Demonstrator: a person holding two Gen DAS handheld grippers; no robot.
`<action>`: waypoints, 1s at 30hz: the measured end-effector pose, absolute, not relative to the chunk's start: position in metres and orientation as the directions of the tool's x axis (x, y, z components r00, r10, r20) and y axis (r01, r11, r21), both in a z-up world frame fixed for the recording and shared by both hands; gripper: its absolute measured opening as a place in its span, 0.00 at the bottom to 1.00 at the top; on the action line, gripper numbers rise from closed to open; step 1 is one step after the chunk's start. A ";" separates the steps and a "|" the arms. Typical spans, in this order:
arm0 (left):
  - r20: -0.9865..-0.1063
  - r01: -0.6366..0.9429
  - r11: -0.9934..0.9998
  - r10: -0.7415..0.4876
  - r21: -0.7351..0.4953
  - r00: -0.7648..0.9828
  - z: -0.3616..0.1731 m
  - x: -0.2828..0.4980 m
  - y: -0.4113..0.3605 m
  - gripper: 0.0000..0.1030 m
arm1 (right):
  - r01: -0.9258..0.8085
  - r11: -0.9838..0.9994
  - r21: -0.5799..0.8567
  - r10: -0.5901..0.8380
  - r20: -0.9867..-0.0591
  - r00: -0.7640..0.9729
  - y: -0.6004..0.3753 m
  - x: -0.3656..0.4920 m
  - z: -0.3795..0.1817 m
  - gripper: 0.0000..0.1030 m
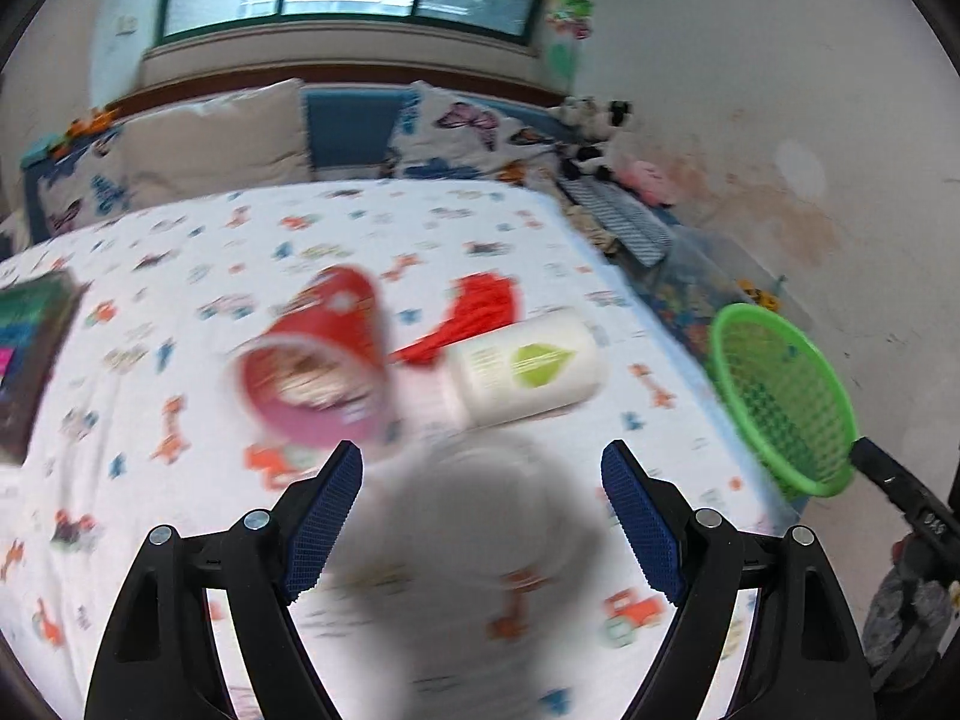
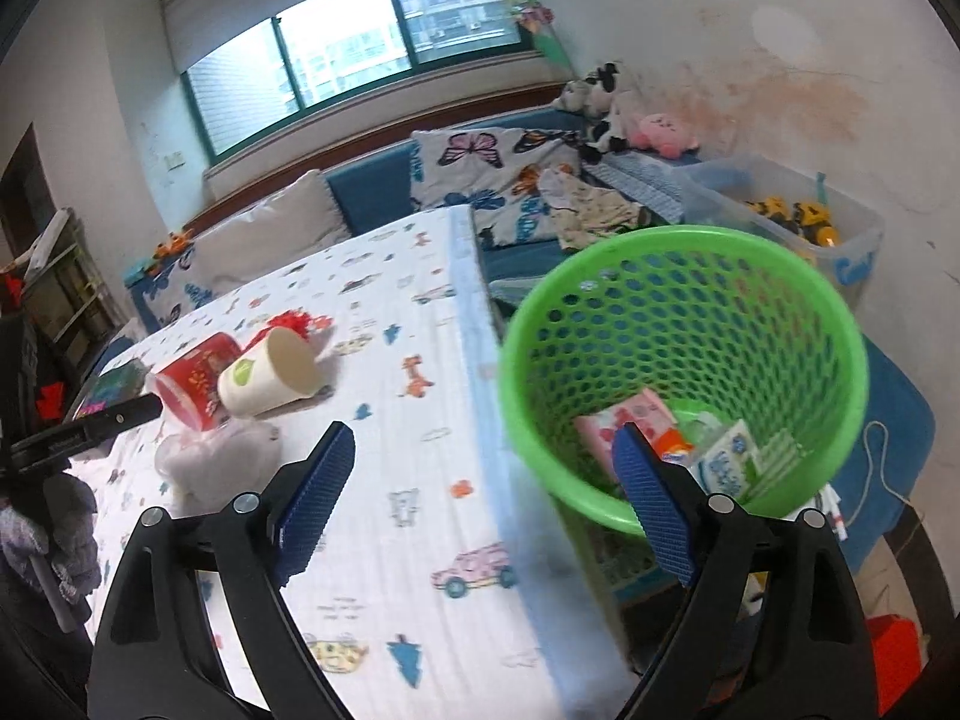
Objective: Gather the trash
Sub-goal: 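Move both tools back over the bed toward the clear cup and lid, then grasp the clear plastic cup with the left tool while the right tool grasps the clear lid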
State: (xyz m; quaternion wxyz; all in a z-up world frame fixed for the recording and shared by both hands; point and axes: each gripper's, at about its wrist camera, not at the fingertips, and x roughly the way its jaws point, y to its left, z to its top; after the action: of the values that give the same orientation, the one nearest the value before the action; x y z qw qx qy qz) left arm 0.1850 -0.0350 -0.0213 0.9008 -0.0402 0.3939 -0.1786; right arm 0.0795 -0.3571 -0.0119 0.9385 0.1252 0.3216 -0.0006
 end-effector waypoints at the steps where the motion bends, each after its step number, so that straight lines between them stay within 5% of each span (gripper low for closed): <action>1: -0.700 0.279 0.937 -0.342 -0.207 0.627 -0.025 0.185 -0.026 0.77 | 0.074 0.970 0.232 0.084 -0.606 0.791 -0.354 0.080 -0.012 0.85; 19: -0.791 0.367 0.927 -0.276 -0.070 0.546 -0.074 0.189 0.002 0.76 | -0.036 0.981 0.192 0.153 -0.638 0.754 -0.299 0.100 -0.019 0.85; 30: -0.799 0.364 0.928 -0.276 -0.077 0.534 -0.086 0.206 0.002 0.66 | -0.077 0.982 0.174 0.174 -0.659 0.732 -0.280 0.107 -0.024 0.86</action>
State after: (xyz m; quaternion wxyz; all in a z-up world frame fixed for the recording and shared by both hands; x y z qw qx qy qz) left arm 0.2059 0.0017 -0.0857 0.8743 0.0493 0.4469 -0.1831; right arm 0.1066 -0.2799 -0.0241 0.9281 0.0673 0.3599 0.0677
